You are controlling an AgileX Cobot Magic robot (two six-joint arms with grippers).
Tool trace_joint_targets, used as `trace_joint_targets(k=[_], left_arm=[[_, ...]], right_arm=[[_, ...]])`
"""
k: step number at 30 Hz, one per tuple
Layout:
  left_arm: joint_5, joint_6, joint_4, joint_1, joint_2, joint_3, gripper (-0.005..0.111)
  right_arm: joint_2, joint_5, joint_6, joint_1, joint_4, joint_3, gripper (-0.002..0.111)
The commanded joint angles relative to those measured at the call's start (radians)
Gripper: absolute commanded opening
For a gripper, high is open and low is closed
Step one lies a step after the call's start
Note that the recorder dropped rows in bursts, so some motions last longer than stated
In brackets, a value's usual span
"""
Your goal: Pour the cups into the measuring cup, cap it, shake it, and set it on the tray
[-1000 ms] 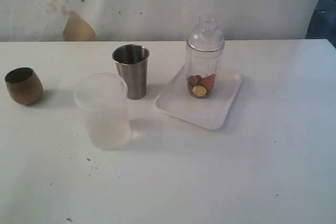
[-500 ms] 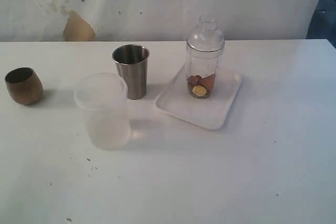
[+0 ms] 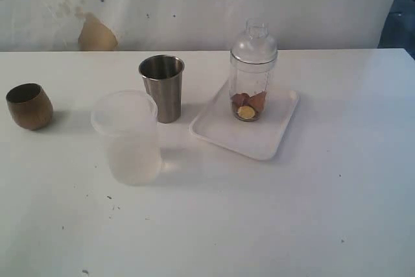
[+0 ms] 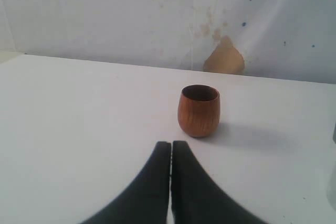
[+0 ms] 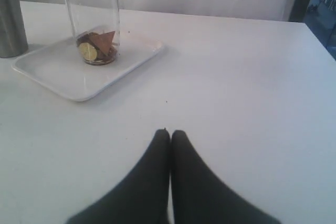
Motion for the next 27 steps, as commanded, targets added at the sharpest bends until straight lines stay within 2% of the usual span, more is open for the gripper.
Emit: trace_joint_targets(k=[1,27], left_arm=[[-0.011,-0.002,0.002,-0.001,-0.005,0.004,0.001],[-0.011,-0.002,0.002,-0.003,-0.005,0.004,0.001]], right_arm=[[-0.005,-0.001,0.021,-0.004,-0.002,0.004,0.000],[-0.005,0.008,0.021,-0.004,-0.002,0.004,0.000]])
